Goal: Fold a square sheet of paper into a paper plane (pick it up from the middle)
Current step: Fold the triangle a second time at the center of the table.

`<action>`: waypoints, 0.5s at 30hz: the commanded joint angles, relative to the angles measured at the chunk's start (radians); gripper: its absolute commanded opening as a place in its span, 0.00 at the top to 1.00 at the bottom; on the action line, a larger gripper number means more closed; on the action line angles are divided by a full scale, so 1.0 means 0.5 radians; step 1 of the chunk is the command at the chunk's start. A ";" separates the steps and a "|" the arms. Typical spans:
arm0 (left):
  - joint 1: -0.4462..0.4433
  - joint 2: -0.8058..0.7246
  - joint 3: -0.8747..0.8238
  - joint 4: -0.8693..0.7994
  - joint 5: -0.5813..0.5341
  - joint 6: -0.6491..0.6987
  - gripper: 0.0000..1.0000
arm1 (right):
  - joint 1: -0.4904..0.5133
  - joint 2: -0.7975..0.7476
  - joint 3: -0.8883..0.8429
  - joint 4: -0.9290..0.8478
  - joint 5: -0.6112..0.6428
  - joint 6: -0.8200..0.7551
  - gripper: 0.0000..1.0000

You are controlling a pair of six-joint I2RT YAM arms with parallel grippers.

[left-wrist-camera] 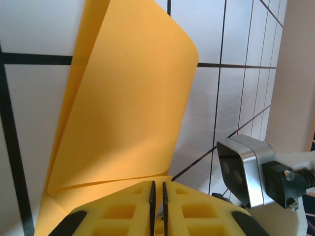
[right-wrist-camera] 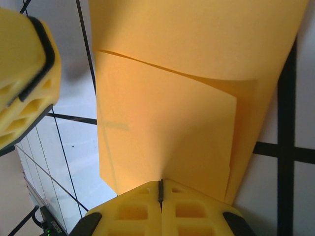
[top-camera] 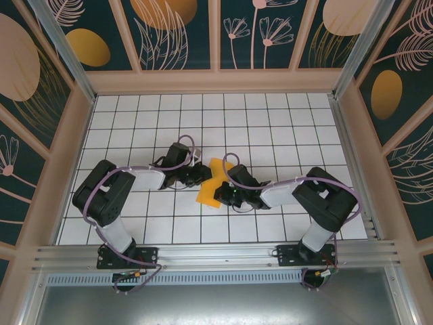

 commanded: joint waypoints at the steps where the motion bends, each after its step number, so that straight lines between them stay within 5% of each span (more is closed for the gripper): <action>1: 0.000 0.072 -0.057 0.061 0.097 0.036 0.85 | 0.003 0.108 -0.010 -0.220 -0.032 -0.044 1.00; 8: 0.017 0.171 0.021 -0.119 -0.214 0.145 0.88 | 0.003 0.089 -0.070 -0.218 -0.041 -0.039 1.00; 15: 0.116 0.226 0.069 -0.170 -0.254 0.222 0.88 | 0.000 0.078 -0.106 -0.275 -0.043 -0.082 1.00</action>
